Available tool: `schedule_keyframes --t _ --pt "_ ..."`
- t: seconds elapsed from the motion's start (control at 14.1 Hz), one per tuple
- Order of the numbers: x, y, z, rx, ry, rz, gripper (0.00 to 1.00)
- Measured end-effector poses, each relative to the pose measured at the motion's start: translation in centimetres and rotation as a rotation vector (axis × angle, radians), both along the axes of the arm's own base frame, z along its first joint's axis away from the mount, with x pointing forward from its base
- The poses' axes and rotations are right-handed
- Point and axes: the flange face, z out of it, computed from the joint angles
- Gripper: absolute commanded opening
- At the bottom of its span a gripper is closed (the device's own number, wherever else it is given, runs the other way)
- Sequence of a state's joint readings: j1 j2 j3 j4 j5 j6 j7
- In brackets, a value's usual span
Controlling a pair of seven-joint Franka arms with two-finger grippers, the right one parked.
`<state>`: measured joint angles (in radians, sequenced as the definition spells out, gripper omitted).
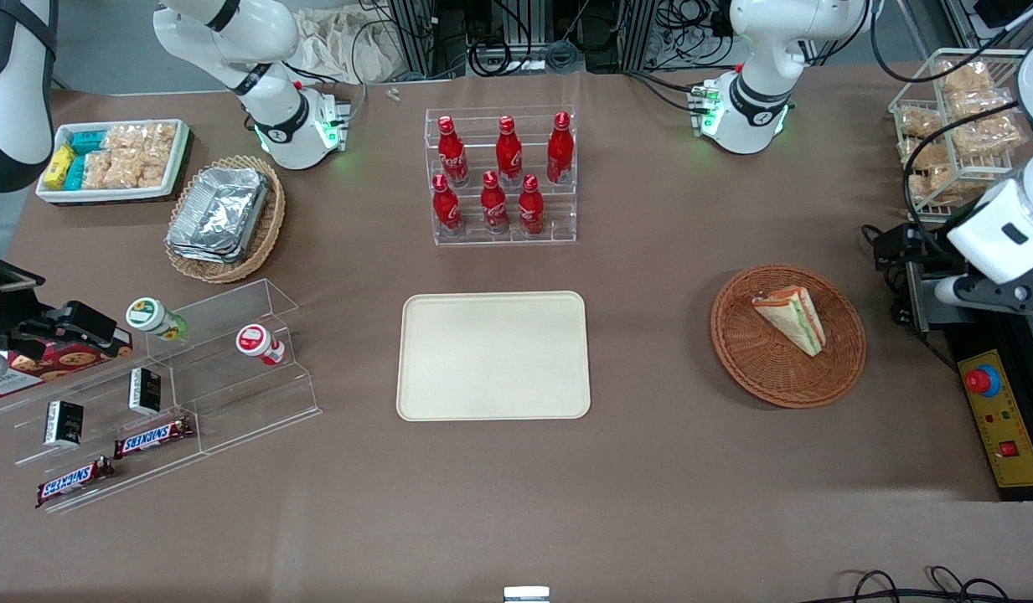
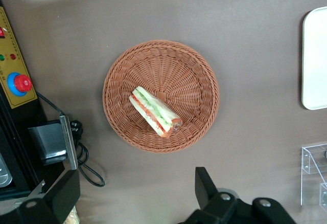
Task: Place sandwich from basket to tray
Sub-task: 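Move the left gripper over the wrapped sandwich in the wicker basket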
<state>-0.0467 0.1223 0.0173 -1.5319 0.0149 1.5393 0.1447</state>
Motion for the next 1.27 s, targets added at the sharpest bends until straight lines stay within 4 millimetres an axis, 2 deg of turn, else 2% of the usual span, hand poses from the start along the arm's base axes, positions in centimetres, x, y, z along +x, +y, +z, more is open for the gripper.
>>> schedule_keyframes --t 0.28,0.42,0.64,0.92,1.27 --pt "0.6 0.0 -0.9 0.002 0.013 0.006 1.0" --pt "0.8 -0.1 -1.6 0.025 0.022 0.072 1.0" --pt "1.5 -1.1 -4.4 0.061 0.035 0.216 1.0" --pt "0.6 -1.2 -10.0 0.109 0.027 0.56 1.0" --pt "-2.3 -1.3 -20.4 0.144 0.009 0.869 1.0"
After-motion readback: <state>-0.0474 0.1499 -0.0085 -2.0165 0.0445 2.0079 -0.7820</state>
